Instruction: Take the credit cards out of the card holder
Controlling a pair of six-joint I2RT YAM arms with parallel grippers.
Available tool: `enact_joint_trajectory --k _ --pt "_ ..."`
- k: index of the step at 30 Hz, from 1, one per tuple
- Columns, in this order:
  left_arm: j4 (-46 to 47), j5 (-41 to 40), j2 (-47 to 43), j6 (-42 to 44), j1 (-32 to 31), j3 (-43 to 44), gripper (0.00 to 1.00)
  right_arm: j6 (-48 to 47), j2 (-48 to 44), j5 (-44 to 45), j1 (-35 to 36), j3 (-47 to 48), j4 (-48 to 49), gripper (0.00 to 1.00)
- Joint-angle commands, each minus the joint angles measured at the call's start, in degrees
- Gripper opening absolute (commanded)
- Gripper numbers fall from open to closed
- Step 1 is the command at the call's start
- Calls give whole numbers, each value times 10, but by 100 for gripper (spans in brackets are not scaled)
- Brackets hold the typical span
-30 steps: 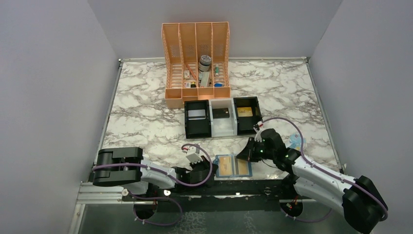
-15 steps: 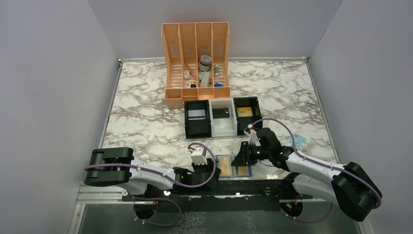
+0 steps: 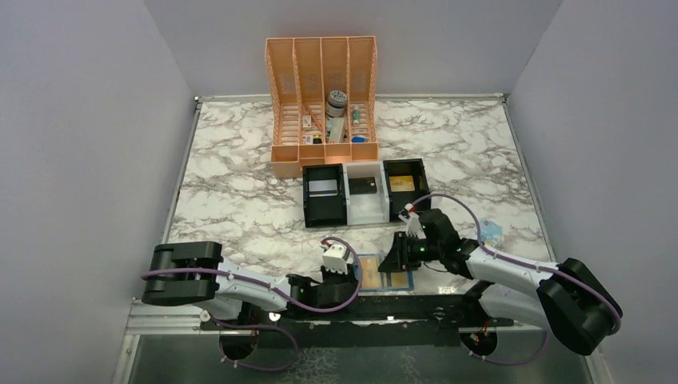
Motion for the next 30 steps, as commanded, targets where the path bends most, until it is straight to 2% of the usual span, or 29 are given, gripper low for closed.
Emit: enact_joint_trajectory --k 1,5,8,17,23,28,30 --pt "28 11 10 34 -4 14 26 -1 7 -10 4 -10 28 28" --pt "52 9 3 56 -4 17 27 1 7 -10 4 -15 35 28" --pt "36 -2 -1 55 -4 22 27 1 8 -10 4 -14 35 28" --pt "36 -6 -9 56 2 17 20 11 10 27 4 -13 15 28" --pt "32 2 -40 75 3 26 24 6 7 51 3 -10 -10 29" --pt "32 1 -58 63 2 19 24 7 7 54 3 -9 -11 29" --pt "2 -9 -61 44 3 26 24 8 6 55 4 -9 -13 29"
